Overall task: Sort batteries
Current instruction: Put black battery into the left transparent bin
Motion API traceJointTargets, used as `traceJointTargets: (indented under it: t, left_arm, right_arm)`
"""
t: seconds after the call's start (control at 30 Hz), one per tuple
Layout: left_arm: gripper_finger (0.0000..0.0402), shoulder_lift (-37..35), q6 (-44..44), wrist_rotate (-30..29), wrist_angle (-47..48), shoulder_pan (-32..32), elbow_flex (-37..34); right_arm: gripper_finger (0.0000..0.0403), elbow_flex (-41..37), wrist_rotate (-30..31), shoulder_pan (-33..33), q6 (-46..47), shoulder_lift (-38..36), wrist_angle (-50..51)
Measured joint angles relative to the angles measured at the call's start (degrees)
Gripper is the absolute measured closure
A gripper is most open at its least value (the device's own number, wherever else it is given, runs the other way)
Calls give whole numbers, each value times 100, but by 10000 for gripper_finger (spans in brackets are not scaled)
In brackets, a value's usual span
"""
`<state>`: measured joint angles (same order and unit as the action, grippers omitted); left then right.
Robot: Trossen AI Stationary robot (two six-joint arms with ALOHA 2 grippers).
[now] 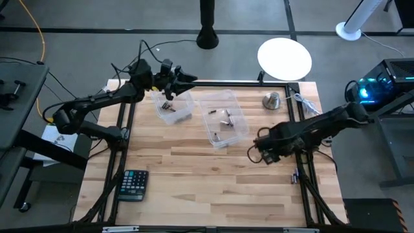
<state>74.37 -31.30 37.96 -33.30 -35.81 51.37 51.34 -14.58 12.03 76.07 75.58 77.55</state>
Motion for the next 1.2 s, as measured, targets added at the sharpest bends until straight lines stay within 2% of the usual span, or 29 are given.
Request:
traceJointTargets:
  t: [0.17,0.27,0.43,0.67,0.77,0.9,1.07,1.2]
  left_arm:
    - [156,-2,43,-308,-6,-24,0]
    - [156,-2,140,-532,-12,-24,0]
    - [156,-2,244,-701,-50,-24,0]
    - [156,-2,241,-739,-98,-22,0]
    - [156,-2,163,-760,-129,-22,0]
    - [156,-2,135,-770,-147,-16,4]
    - [156,-2,139,-786,-199,-17,4]
    - [156,-2,185,-1011,-275,-15,4]
  right_arm:
    - [209,-876,-396,-97,-575,194,-352]
    - [209,-931,-535,-295,-1172,477,-345]
    - [209,-472,-438,-634,-3064,1271,-432]
    - [209,39,-554,-959,-6312,2500,897]
    - [209,-24,-435,-1129,-7195,2882,1028]
    - [208,-306,-370,-1293,-7503,3238,560]
    - [208,-552,184,-1418,-7454,3536,256]
    - [208,-888,211,-1604,-7196,3544,-124]
